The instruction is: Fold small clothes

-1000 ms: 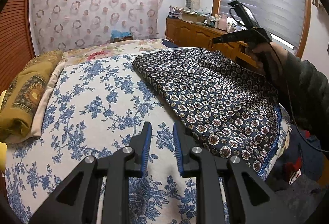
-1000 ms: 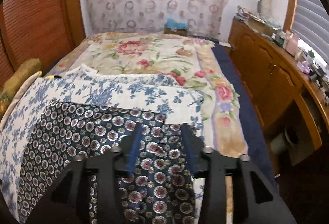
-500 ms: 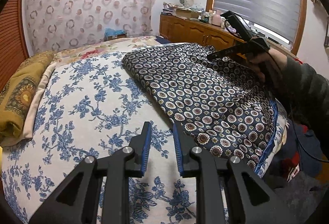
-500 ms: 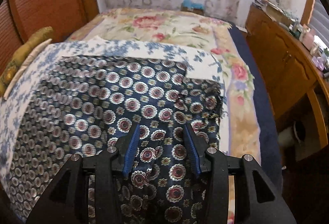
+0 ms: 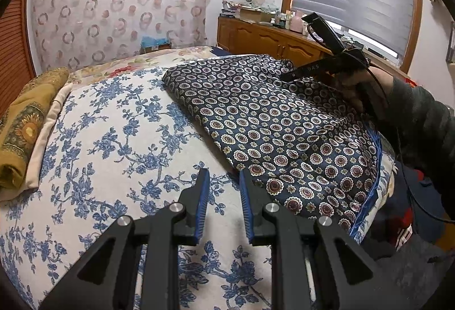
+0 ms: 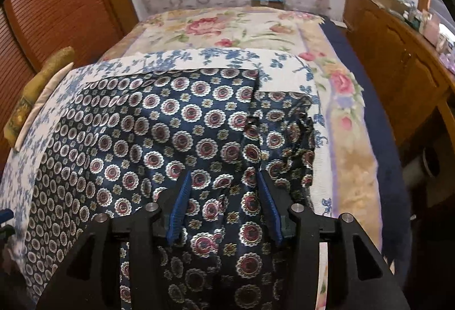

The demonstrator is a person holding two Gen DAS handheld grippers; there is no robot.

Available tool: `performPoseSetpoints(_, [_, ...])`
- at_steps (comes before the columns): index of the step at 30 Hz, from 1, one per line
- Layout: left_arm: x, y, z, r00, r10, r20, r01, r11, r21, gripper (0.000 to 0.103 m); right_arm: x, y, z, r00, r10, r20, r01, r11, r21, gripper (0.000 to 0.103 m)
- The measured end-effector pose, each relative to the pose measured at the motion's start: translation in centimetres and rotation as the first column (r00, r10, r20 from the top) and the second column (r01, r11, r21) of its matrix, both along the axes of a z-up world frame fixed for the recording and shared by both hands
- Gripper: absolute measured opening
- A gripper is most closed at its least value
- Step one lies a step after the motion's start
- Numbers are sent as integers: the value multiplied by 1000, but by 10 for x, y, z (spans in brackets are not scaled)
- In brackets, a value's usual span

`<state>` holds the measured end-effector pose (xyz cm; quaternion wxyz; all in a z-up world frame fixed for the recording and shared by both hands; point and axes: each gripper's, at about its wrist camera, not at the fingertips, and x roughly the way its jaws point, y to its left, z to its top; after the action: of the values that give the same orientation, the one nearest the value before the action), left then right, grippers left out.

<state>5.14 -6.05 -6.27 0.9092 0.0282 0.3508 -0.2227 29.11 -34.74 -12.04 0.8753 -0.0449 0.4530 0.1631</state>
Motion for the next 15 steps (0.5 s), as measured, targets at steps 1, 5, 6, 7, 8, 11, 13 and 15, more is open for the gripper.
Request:
performPoseSetpoints(1, [0,0,0,1000,-1,0,1,1000,0,19,-2,3,0,1000,20,8,-20,1000,-3,18])
performPoseSetpoints(5, [-1,-3,0,1000,-8,-2,8,1000,0,19,-14,10,10,994,76,74,-72,996,-49,3])
performPoseSetpoints(6, [-1,-4,-1,1000,-10,-4,10,1000,-1,19,-15,9,13,993,72,88,-68,997,-46,3])
performPoseSetpoints(7, [-1,-5,-2,1000,-15,-8,15,1000,-2,19,-18,7,18,992,64,109,-59,997,-46,3])
performPoseSetpoints(8, [-1,-7,-3,1000,-22,-11,22,1000,-3,19,-19,5,21,991,55,123,-50,998,-46,2])
performPoseSetpoints(11, [-2,-9,-3,999,-30,-14,30,1000,-4,19,-20,-8,28,989,4,147,5,998,-62,2])
performPoseSetpoints(13, [-3,-10,-3,999,-36,-16,36,999,-8,19,-20,-17,29,989,-26,145,37,997,-73,2])
performPoseSetpoints(15, [-3,-12,-3,999,-46,-25,45,999,-21,19,-20,-28,26,989,-61,136,73,994,-86,2])
